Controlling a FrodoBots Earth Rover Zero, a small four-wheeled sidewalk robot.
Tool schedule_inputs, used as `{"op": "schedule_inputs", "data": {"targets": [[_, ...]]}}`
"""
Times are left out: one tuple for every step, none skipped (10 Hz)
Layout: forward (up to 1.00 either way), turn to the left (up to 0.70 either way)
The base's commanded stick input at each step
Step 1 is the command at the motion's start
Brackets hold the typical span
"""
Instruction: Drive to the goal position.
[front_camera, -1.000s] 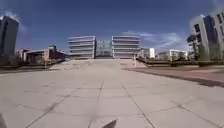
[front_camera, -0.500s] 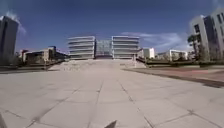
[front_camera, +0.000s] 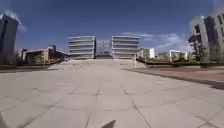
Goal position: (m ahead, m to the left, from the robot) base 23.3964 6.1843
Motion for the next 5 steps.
{"op": "schedule_inputs", "data": {"targets": [[0.55,-0.01],[0.55,-0.01],[0.55,-0.01],[0.55,-0.01],[0.55,-0.01]]}}
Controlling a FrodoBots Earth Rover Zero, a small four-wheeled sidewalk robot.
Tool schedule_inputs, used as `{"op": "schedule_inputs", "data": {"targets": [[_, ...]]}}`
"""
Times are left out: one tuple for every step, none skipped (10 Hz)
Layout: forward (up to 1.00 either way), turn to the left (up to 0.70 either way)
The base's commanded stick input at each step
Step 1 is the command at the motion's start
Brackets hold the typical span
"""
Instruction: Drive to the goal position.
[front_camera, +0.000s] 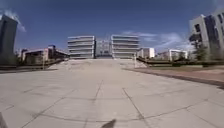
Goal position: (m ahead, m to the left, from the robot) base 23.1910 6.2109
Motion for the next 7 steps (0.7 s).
{"op": "schedule_inputs", "data": {"targets": [[0.55,-0.01],[0.55,-0.01],[0.55,-0.01],[0.55,-0.01],[0.55,-0.01],[0.55,-0.01],[0.55,-0.01]]}}
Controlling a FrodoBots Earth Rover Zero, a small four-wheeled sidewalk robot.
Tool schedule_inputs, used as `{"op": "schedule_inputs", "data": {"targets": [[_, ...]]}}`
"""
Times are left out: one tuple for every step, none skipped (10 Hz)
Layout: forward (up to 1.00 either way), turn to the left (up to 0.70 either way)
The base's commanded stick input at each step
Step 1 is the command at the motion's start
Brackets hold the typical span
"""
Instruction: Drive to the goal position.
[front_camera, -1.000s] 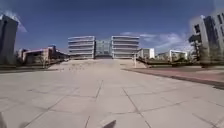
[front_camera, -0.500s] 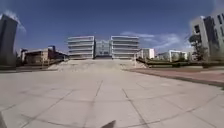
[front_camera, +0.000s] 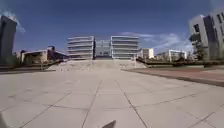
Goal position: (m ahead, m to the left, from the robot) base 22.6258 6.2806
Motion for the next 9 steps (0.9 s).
{"op": "schedule_inputs", "data": {"targets": [[0.55,-0.01],[0.55,-0.01],[0.55,-0.01],[0.55,-0.01],[0.55,-0.01],[0.55,-0.01],[0.55,-0.01],[0.55,-0.01],[0.55,-0.01]]}}
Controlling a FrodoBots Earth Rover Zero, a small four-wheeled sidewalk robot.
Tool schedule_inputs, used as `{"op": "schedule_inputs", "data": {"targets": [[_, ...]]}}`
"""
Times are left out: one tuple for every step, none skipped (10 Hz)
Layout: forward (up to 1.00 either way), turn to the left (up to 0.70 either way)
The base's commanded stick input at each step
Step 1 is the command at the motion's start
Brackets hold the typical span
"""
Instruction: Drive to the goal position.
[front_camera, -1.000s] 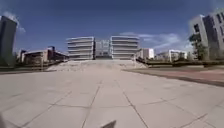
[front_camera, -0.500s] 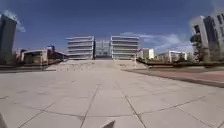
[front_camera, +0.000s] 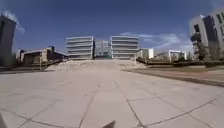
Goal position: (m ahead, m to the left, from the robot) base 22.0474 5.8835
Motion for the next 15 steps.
{"op": "schedule_inputs", "data": {"targets": [[0.55,-0.01],[0.55,-0.01],[0.55,-0.01],[0.55,-0.01],[0.55,-0.01],[0.55,-0.01],[0.55,-0.01],[0.55,-0.01],[0.55,-0.01],[0.55,-0.01],[0.55,-0.01],[0.54,-0.01],[0.54,-0.01],[0.55,-0.01],[0.55,-0.01]]}}
